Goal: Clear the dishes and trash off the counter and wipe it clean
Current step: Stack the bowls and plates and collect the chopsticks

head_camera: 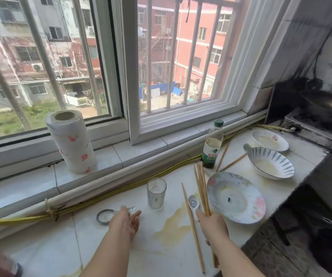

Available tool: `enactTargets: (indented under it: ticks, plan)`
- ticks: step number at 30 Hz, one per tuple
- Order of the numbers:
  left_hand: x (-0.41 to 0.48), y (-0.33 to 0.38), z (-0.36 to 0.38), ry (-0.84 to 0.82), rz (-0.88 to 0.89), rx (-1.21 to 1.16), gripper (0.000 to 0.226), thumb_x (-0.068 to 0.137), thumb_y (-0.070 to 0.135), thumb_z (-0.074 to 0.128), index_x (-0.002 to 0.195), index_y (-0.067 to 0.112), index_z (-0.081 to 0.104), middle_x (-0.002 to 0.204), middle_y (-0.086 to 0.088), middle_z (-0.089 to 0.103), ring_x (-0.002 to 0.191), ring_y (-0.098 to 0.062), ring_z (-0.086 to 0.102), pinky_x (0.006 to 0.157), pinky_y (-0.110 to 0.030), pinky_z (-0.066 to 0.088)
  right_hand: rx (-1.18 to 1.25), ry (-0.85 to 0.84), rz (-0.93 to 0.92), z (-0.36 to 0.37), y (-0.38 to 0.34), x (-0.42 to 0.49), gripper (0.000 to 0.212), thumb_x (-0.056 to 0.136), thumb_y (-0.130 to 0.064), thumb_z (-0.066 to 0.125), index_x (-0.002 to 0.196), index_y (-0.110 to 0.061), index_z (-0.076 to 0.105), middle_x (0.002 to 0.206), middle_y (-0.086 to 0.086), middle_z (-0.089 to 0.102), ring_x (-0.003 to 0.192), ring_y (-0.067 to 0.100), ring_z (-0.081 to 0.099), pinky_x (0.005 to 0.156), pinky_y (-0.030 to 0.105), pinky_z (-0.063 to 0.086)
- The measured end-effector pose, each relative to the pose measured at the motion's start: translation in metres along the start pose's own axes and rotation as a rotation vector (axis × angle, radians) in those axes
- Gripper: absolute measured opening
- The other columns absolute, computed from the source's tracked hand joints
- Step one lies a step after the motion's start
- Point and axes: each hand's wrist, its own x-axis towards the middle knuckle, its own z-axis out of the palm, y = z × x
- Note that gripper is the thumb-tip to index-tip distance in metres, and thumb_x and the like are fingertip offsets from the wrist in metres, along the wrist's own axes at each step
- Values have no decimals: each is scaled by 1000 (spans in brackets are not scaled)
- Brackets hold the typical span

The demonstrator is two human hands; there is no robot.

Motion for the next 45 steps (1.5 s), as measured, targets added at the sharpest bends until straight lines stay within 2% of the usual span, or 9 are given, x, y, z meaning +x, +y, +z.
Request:
enactTargets:
  ticks: [2,6,10,14,17,23,31,35,45]
  plan:
    - [3,6,2,-2,-22,-14,37,102,20,38,132,-2,43,113,-19,67,18,-10,43,23,-11,34,39,-13,36,5,-5,4,33,87,-38,58,70,-10,56,58,5,48,49,21,42,48,26,36]
    - [6,12,-2,50,-28,55,21,94,-3,29,104,-2,48,45,-13,63,18,-10,41,24,-11,33,105,-63,110,13,-6,11,26,83,-26,61,66,-10,50,51,6,41,38,17,34,43,21,30]
    - [-19,10,-4,133,202,200,19,95,3,36,89,-1,53,68,-10,57,44,-14,44,40,-21,38,58,-80,92,18,-6,14,15,81,-20,56,71,-9,53,57,8,47,44,21,41,44,21,32]
    - [-43,9,-4,39,654,410,25,97,19,44,88,2,60,62,-5,43,54,-17,32,51,-29,26,64,-20,-114,17,-23,9,13,87,-26,49,82,-16,57,75,7,64,64,26,56,60,31,44]
    - [-64,13,-1,-16,799,506,25,90,21,59,70,7,63,51,6,39,51,-13,30,51,-26,26,155,33,-299,11,-47,-4,20,89,-21,49,69,-21,48,62,-2,54,58,20,50,57,31,39]
    - [-83,27,18,125,931,811,26,81,26,62,59,14,55,48,7,48,54,-18,45,53,-27,36,228,52,-561,-4,-91,-31,35,86,-19,55,57,-19,36,51,-4,34,52,15,35,53,32,32]
    - [-82,35,47,221,965,1301,19,82,31,53,68,18,54,71,2,62,73,-21,57,52,-25,34,-194,-38,-610,-12,-108,-35,30,81,-30,54,57,-19,41,53,-4,44,54,15,42,51,28,31]
    - [-77,31,47,230,981,1334,18,86,34,53,75,20,55,76,3,63,76,-20,58,56,-26,39,-334,-54,-579,-2,-117,-31,15,82,-36,52,76,-23,57,72,-6,58,74,23,57,59,28,40]
    - [-60,27,46,15,906,1082,6,81,25,60,86,25,57,85,5,66,82,-19,64,72,-32,53,-574,-86,-498,35,-132,-21,29,84,-43,55,101,-22,65,96,2,65,82,24,54,68,27,41]
